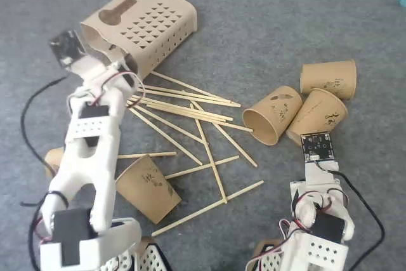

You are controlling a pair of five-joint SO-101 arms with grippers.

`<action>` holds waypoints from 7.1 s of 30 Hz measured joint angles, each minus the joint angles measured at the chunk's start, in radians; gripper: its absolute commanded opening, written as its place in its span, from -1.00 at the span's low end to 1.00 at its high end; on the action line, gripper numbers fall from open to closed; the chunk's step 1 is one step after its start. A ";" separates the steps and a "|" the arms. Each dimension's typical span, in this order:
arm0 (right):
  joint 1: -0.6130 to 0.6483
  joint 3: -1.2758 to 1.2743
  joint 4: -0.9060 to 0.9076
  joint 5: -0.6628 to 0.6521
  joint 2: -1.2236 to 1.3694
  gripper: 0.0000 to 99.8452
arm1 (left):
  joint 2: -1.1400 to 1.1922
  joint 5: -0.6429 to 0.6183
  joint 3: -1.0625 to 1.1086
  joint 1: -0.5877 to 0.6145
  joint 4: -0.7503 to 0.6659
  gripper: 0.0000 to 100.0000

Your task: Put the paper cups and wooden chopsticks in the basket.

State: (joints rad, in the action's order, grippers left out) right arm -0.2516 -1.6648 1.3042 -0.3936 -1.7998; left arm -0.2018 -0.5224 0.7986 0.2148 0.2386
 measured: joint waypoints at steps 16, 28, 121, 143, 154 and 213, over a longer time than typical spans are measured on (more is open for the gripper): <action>0.000 0.000 0.000 -0.006 0.000 -0.98 | 0.348 0.000 -0.158 -0.094 -0.138 -0.65; 0.000 0.000 0.000 -0.006 0.000 -0.98 | 0.488 -0.002 -0.209 -0.195 -0.500 -0.97; -0.005 0.000 0.000 -0.008 0.000 -0.98 | 0.595 0.411 -2.140 -0.173 1.485 -0.55; 0.020 0.345 0.000 0.120 -0.003 -0.98 | 0.063 0.489 -1.152 0.232 1.393 -0.73; 0.084 0.652 0.009 0.195 0.336 -0.98 | -0.422 0.493 -0.269 0.270 0.916 -0.73; 0.663 2.932 -0.193 1.086 2.748 -0.96 | -0.855 0.417 0.595 0.304 0.347 -0.72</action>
State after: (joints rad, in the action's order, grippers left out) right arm 0.4112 1.2674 1.1109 0.6928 0.9482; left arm -1.0564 -0.1051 1.3940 0.5186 0.5854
